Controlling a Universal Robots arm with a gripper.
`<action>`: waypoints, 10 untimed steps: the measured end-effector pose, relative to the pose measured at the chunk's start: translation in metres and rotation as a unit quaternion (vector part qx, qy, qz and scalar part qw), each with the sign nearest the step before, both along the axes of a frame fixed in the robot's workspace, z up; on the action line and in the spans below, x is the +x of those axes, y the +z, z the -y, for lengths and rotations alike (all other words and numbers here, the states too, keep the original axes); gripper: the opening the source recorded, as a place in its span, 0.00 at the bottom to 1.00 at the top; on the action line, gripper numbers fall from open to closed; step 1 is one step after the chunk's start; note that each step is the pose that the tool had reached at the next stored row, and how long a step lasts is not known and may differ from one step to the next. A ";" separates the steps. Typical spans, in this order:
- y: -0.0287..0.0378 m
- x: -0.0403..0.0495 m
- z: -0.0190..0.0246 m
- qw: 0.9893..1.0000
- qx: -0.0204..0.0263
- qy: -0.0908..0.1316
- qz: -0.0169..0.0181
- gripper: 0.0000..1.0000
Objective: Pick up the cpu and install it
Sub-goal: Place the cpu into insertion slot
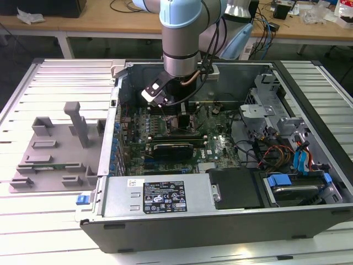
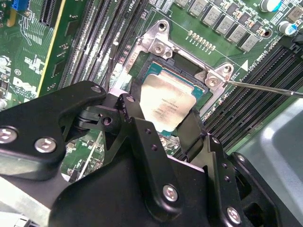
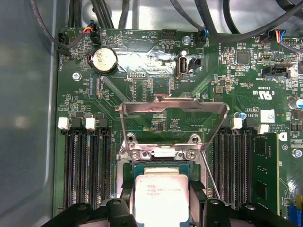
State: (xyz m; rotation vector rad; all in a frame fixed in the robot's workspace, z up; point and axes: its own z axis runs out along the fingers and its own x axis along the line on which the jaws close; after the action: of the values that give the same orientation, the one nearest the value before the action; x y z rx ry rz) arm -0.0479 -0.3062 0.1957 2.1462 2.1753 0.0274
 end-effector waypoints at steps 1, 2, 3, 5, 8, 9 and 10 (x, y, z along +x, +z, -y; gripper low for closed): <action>0.0000 0.0000 0.0000 1.000 0.000 0.000 0.000 0.55; -0.0001 0.0000 0.0000 1.000 0.000 0.000 0.000 0.55; -0.0002 0.0000 0.0002 1.000 0.000 0.000 0.000 0.55; -0.0001 -0.0004 0.0003 1.000 0.000 0.000 0.000 0.55; -0.0001 -0.0014 0.0005 1.000 0.001 -0.001 0.000 0.55; -0.0002 -0.0015 0.0008 1.000 0.001 -0.002 0.000 0.55; -0.0001 -0.0014 0.0014 1.000 0.001 -0.003 0.000 0.55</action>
State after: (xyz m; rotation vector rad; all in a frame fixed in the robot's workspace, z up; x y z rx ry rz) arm -0.0493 -0.3076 0.1956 2.1533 2.1696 0.0291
